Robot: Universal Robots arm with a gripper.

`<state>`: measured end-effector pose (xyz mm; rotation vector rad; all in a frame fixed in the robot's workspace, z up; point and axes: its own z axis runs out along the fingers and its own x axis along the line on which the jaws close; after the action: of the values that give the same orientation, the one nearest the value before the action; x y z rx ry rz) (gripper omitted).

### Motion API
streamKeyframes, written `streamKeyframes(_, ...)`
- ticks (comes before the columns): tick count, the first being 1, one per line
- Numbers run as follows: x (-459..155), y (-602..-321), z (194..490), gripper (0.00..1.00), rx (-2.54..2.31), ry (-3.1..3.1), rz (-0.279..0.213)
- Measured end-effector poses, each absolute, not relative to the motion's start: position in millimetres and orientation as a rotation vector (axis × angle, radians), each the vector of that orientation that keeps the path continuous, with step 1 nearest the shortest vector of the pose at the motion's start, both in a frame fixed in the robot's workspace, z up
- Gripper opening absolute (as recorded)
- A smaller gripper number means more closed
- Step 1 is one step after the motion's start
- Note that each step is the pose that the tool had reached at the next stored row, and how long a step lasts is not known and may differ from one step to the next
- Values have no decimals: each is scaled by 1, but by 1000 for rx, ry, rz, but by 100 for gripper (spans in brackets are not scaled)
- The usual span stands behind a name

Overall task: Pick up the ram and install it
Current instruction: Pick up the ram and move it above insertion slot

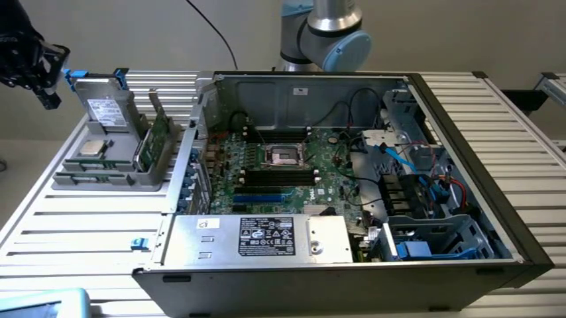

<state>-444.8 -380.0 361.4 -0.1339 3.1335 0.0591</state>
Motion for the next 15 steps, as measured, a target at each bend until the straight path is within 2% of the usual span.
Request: streamKeyframes(15,-445,-380,361,11,-561,3091,60)
